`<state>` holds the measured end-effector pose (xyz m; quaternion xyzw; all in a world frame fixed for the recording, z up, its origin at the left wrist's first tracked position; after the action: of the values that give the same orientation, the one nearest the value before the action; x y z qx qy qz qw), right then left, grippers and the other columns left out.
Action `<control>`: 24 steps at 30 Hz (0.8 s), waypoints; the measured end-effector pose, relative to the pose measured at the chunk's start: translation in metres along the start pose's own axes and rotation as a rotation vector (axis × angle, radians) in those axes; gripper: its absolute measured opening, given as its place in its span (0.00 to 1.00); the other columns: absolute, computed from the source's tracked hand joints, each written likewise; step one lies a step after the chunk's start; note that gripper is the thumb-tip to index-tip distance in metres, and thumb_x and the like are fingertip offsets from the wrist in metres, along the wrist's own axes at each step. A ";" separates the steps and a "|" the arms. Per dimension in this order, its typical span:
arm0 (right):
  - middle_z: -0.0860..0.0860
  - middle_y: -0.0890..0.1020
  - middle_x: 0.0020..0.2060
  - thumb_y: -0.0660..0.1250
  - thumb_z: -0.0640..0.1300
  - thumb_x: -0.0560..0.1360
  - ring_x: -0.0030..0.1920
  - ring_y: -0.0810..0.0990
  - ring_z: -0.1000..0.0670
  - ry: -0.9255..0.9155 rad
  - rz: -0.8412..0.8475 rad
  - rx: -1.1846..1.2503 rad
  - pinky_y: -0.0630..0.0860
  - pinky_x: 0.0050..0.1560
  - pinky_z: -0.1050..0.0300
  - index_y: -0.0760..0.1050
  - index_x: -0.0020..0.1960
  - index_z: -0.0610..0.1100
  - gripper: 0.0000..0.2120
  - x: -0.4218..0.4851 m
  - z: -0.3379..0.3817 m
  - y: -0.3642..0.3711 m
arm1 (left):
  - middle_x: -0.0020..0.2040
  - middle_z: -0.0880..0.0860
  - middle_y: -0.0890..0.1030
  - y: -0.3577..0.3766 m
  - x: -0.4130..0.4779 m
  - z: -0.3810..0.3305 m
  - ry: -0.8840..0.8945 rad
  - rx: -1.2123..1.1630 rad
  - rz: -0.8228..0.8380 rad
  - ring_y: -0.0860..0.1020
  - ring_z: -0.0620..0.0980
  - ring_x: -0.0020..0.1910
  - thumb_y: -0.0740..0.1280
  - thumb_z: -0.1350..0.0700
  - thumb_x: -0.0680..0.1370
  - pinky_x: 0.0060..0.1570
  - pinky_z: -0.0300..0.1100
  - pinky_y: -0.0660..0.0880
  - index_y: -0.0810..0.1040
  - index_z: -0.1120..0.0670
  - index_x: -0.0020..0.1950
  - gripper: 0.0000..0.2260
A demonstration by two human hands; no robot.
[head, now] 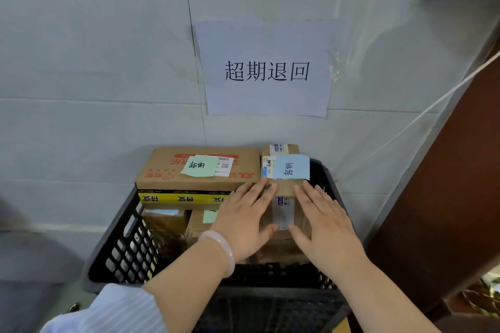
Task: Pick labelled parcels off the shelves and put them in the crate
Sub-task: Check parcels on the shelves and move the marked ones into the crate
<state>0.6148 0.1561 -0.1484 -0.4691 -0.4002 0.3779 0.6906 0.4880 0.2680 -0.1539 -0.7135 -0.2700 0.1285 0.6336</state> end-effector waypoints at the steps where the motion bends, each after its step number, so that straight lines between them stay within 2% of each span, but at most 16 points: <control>1: 0.58 0.44 0.78 0.56 0.64 0.78 0.77 0.39 0.57 -0.012 -0.002 -0.004 0.41 0.76 0.52 0.42 0.79 0.57 0.37 0.000 0.000 -0.001 | 0.81 0.45 0.43 -0.002 -0.002 0.000 -0.002 0.018 0.002 0.44 0.50 0.79 0.58 0.37 0.79 0.77 0.51 0.47 0.42 0.42 0.80 0.35; 6: 0.58 0.57 0.77 0.53 0.69 0.73 0.77 0.50 0.56 -0.192 -0.081 0.038 0.49 0.76 0.48 0.56 0.78 0.55 0.37 -0.007 0.039 -0.010 | 0.81 0.45 0.45 -0.019 -0.036 0.020 -0.080 0.085 -0.079 0.45 0.49 0.80 0.56 0.35 0.78 0.76 0.52 0.44 0.45 0.39 0.79 0.34; 9: 0.60 0.48 0.78 0.50 0.72 0.72 0.77 0.39 0.58 -0.359 0.023 0.022 0.40 0.77 0.48 0.49 0.78 0.60 0.38 -0.013 0.081 0.004 | 0.80 0.47 0.56 -0.029 -0.081 0.045 -0.201 0.096 -0.181 0.55 0.52 0.79 0.54 0.33 0.75 0.74 0.54 0.49 0.53 0.39 0.78 0.32; 12: 0.62 0.39 0.77 0.51 0.73 0.71 0.75 0.30 0.59 -0.540 0.165 0.073 0.35 0.76 0.47 0.40 0.77 0.63 0.39 -0.021 0.136 0.023 | 0.78 0.47 0.61 -0.036 -0.140 0.074 -0.395 0.157 -0.215 0.58 0.52 0.77 0.56 0.33 0.73 0.73 0.58 0.52 0.57 0.39 0.77 0.32; 15: 0.62 0.39 0.77 0.54 0.73 0.72 0.74 0.30 0.59 -0.761 0.252 0.115 0.33 0.75 0.47 0.41 0.77 0.63 0.40 -0.038 0.201 0.045 | 0.78 0.50 0.63 -0.040 -0.211 0.106 -0.627 0.216 -0.196 0.63 0.56 0.76 0.66 0.34 0.71 0.72 0.62 0.58 0.61 0.40 0.76 0.35; 22: 0.60 0.40 0.78 0.55 0.73 0.71 0.75 0.31 0.57 -1.145 0.356 0.202 0.34 0.74 0.48 0.40 0.78 0.62 0.42 -0.094 0.337 0.094 | 0.77 0.52 0.64 -0.064 -0.391 0.139 -1.044 0.314 -0.217 0.63 0.56 0.75 0.68 0.34 0.70 0.71 0.63 0.60 0.60 0.41 0.77 0.38; 24: 0.59 0.41 0.78 0.54 0.72 0.71 0.75 0.31 0.57 -1.243 0.389 0.217 0.33 0.74 0.48 0.39 0.77 0.62 0.41 -0.123 0.376 0.101 | 0.77 0.52 0.64 -0.072 -0.440 0.140 -1.156 0.326 -0.230 0.63 0.56 0.75 0.66 0.34 0.70 0.71 0.63 0.60 0.59 0.40 0.77 0.37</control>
<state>0.2105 0.2037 -0.1786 -0.1549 -0.5919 0.7346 0.2934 0.0372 0.1470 -0.1762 -0.3882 -0.6224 0.4652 0.4954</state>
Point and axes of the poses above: each hand's wrist, its own x-axis towards the middle knuckle, its own y-axis out of the palm, z = x × y, the point moved 5 cm from there along x, towards the middle knuckle
